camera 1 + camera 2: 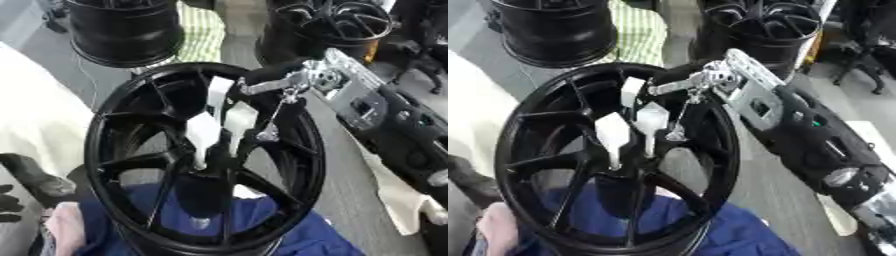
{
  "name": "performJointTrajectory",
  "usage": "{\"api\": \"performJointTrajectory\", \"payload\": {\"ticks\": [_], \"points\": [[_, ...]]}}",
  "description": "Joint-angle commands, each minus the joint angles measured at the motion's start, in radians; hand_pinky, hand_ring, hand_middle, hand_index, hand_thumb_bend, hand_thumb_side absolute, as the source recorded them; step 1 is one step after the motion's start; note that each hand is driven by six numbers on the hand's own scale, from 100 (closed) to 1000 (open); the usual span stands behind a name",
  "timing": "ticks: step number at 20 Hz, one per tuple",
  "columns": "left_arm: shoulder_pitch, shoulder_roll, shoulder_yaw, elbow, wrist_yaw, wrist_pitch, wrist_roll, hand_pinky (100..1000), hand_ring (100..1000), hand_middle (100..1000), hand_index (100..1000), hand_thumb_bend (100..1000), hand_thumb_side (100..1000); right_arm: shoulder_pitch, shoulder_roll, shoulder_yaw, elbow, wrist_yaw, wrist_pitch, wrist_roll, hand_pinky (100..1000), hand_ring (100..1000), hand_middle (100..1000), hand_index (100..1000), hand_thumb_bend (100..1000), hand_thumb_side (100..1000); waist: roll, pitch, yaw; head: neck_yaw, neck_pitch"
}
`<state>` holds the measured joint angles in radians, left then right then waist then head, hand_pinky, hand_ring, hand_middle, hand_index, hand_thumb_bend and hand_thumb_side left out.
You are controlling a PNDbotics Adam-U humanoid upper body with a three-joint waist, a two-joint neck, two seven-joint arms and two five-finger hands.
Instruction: Pull the pin out of the wheel hub.
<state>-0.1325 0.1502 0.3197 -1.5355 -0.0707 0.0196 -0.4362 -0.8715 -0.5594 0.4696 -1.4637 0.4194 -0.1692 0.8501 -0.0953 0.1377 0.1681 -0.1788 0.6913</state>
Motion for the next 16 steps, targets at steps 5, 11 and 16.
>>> {"api": "performJointTrajectory", "payload": {"ticks": [5, 11, 16], "points": [[-0.009, 0.011, -0.002, -0.011, -0.002, -0.002, -0.005, 614, 627, 558, 751, 100, 586, -0.043, -0.045, -0.043, -0.048, -0.028, 0.02, -0.027, 720, 743, 382, 485, 100, 100, 0.002, -0.015, 0.002, -0.007, -0.011], [-0.004, 0.016, 0.0, -0.003, -0.003, -0.004, -0.005, 614, 628, 559, 752, 100, 588, -0.062, -0.099, -0.081, -0.106, -0.07, 0.049, -0.038, 719, 737, 373, 480, 100, 100, -0.005, -0.02, -0.006, -0.002, -0.007], [0.003, 0.024, 0.008, 0.003, -0.005, -0.005, 0.002, 615, 628, 559, 752, 100, 589, -0.073, -0.175, -0.141, -0.161, -0.119, 0.08, -0.07, 718, 731, 367, 475, 100, 100, -0.012, -0.027, -0.028, 0.015, -0.002]]}}
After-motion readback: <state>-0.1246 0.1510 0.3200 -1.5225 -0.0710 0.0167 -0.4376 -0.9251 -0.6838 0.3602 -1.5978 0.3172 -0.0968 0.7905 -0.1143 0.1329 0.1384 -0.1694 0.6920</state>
